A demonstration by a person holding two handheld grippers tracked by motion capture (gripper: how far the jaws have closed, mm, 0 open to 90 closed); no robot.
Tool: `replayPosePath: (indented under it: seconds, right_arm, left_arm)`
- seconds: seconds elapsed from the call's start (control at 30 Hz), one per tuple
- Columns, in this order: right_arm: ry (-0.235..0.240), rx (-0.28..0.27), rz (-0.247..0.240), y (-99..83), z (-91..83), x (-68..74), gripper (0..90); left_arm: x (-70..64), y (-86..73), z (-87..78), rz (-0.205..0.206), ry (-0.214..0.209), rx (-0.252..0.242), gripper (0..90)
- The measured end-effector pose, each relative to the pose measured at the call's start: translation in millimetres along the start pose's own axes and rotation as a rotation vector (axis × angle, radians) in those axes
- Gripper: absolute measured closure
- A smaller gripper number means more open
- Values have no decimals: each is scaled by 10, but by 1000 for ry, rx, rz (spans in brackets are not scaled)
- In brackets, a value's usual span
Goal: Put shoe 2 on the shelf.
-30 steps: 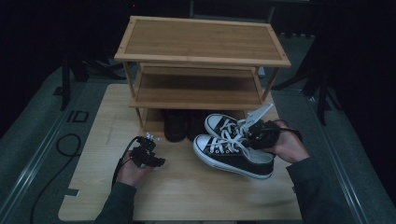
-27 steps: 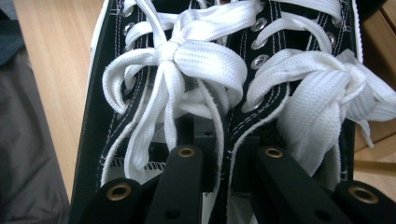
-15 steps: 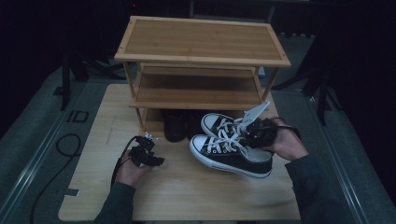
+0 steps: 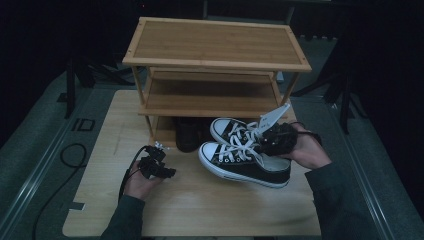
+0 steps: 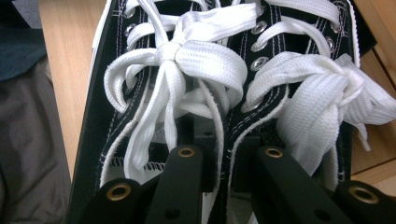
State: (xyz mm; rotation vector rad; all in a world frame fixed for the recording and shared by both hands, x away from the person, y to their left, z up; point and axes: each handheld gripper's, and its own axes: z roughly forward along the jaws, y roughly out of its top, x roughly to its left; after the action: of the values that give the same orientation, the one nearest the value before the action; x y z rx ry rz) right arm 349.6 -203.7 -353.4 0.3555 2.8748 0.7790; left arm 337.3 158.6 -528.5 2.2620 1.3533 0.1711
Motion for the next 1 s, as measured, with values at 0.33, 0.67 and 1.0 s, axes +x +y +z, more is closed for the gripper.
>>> replayPosePath:
  seconds: [0.33,0.67,1.0]
  right_arm:
    - [25,-35,-44,136,-46,60,847]
    - [37,-68,-78,286,-139,78,847]
    - [20,-112,-77,434,-284,17,846]
  left_arm:
    - [15,-2,-14,-1,-1,-4,452]
    - [20,-5,-9,-7,2,-5,452]
    - [25,-5,-17,-5,-4,-1,452]
